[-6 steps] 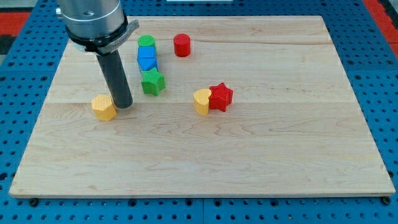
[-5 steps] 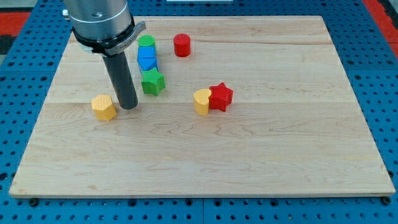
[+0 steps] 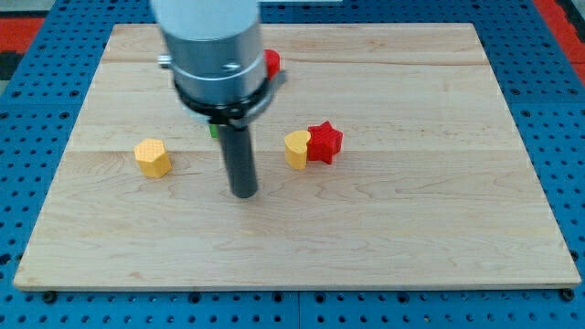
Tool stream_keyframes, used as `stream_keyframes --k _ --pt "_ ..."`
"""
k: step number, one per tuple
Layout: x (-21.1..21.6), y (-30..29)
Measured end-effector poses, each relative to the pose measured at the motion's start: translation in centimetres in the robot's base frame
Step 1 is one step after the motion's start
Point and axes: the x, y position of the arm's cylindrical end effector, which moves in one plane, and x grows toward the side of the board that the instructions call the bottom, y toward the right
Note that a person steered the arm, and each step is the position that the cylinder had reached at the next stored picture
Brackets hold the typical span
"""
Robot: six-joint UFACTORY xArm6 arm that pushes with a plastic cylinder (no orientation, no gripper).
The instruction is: Move the green star to the left center
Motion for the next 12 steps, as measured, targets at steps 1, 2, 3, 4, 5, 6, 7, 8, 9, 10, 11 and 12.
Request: stream_keyframes --k 1,2,3,4,5,6,7,8,9,10,11,12 --pt "-0.6 2.3" --pt "-1.0 2.6" --pt "-1.1 2.6" --pt "-1.1 2.6" --pt "-3.6 2.3" --pt "-4.9 0.6" --pt "-4.9 -0.2" --pt "-7.2 1.5" --pt "-10.8 1.6" --pt "-11.0 -0.7" --pt "-9.7 -3.0" --pt "-9.4 -6.5"
